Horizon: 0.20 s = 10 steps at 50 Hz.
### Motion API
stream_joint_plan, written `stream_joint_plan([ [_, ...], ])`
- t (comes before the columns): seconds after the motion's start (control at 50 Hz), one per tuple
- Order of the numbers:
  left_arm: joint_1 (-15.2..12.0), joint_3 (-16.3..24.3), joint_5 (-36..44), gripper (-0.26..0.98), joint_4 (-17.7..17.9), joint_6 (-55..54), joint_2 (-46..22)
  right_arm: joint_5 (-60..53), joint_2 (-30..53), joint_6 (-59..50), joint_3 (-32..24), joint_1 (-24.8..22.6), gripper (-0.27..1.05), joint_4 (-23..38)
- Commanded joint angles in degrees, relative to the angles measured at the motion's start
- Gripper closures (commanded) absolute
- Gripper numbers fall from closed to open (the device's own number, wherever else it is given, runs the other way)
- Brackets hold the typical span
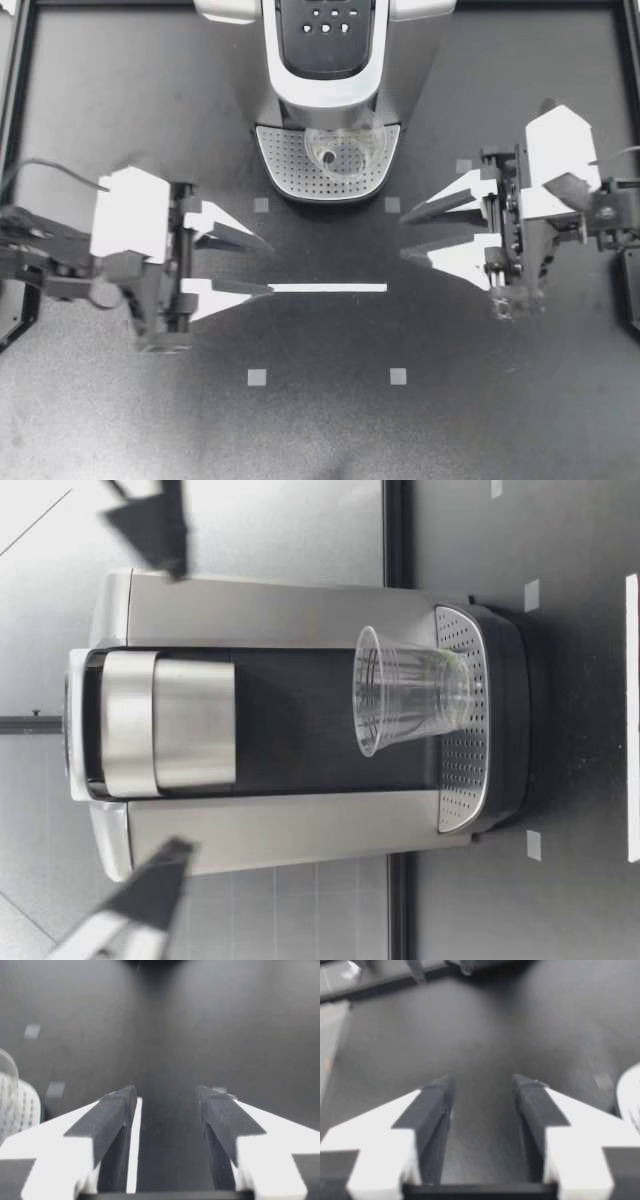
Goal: Place the coffee capsule inside the capsule container, then place the cup onto the center of the cup tray, then push the 'Hot Water' and 'Travel Mug' buttons.
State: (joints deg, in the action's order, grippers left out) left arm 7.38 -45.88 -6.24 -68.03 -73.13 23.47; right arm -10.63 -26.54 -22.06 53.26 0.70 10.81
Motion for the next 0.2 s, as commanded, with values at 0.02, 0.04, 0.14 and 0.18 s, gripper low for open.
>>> stream_joint_plan([
  [0.02, 0.00, 1.58, 0.97, 0.29, -0.53, 0.35, 2.99, -1.41, -1.41, 0.18, -2.46, -1.23, 0.39, 0.44],
  [0.04, 0.00, 1.58, 0.97, 0.29, -0.53, 0.44, 3.16, -1.49, -1.49, 0.18, -2.46, -1.32, 0.40, 0.62],
  [0.14, 0.00, 1.49, 1.05, 0.29, -0.53, 1.32, 3.52, -1.67, -1.85, 0.18, -2.46, -1.23, 0.46, 2.37],
  [0.18, 0.00, 1.41, 1.05, 0.29, -0.53, 1.41, 3.43, -1.76, -1.85, 0.18, -2.46, -1.32, 0.46, 3.08],
])
